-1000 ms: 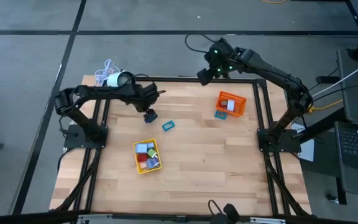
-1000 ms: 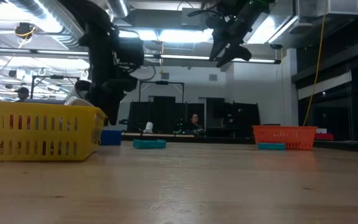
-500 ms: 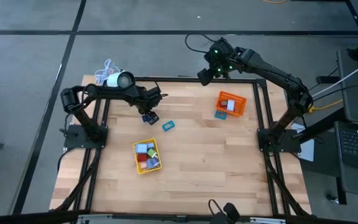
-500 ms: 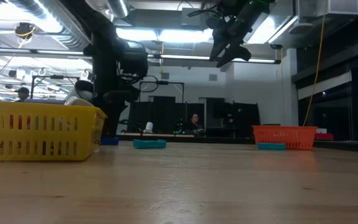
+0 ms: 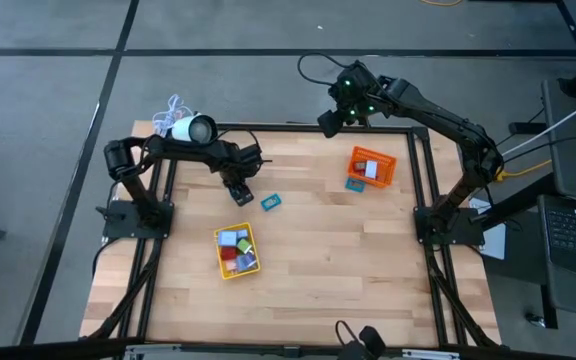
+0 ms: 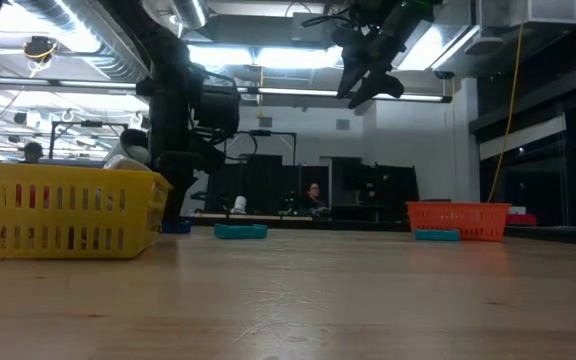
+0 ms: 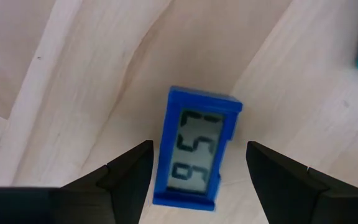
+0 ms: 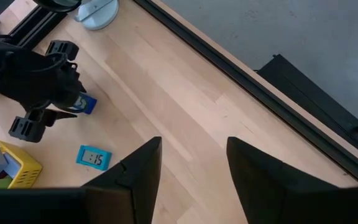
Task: Pick & Place Office items
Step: Put the blue digital timer into the orange bin
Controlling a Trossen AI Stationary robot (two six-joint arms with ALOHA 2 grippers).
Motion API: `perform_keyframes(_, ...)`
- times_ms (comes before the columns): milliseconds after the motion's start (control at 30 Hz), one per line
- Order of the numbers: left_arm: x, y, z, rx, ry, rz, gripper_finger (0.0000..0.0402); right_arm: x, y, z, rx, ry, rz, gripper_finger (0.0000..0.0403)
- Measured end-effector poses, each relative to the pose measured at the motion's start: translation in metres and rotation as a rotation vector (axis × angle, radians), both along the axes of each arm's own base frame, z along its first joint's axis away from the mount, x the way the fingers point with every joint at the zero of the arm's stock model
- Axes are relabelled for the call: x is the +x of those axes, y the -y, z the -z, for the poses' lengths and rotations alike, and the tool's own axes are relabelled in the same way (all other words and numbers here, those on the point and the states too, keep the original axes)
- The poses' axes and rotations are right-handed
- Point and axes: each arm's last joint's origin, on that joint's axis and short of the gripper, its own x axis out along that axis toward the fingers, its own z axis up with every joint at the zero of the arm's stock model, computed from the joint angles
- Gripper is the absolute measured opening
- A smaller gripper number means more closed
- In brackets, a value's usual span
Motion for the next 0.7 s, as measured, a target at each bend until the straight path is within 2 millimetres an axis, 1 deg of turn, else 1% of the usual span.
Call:
perform_keyframes(133,0.0,-0.003,0.008,-0.045,-0.022,0.01,0.0251,0.0,0.0,0.0,0.0,0.0,0.0,0.0187)
perform_keyframes(200,0.0,-0.004,0.015,-0.07,-0.049,0.012,0.0237,0.0,0.0,0.0,0.004,0.0,0.004,0.0187)
perform_keyframes(267,0.001,-0.003,0.019,-0.067,-0.071,0.044,0.0208,0.0,0.0,0.0,0.006,0.0,0.007,0.0187)
perform_keyframes(367,0.002,-0.003,0.02,-0.059,-0.078,0.061,0.0144,0.0,0.0,0.0,0.005,0.003,0.007,0.0187)
perform_keyframes(400,0.002,-0.004,0.019,-0.06,-0.075,0.058,0.0138,0.0,0.001,0.0,0.003,0.006,0.009,0.0187)
perform_keyframes(467,0.002,-0.007,0.016,-0.056,-0.064,0.043,0.0138,0.0,0.002,-0.001,-0.004,0.018,0.012,0.0187)
perform_keyframes(567,0.003,-0.017,0.004,-0.065,-0.014,0.008,0.0138,0.001,0.006,-0.004,-0.017,0.057,0.021,0.0187)
perform_keyframes(600,0.003,-0.02,0.001,-0.073,0.022,-0.002,0.0138,0.002,0.008,-0.005,-0.017,0.085,0.017,0.0187)
perform_keyframes(667,0.011,-0.031,-0.011,-0.05,0.13,-0.011,0.0138,0.002,0.013,-0.012,-0.028,0.16,0.026,0.0187)
perform_keyframes(700,0.012,-0.034,-0.018,-0.057,0.16,-0.014,0.0138,0.001,0.015,-0.017,-0.045,0.204,0.03,0.0187)
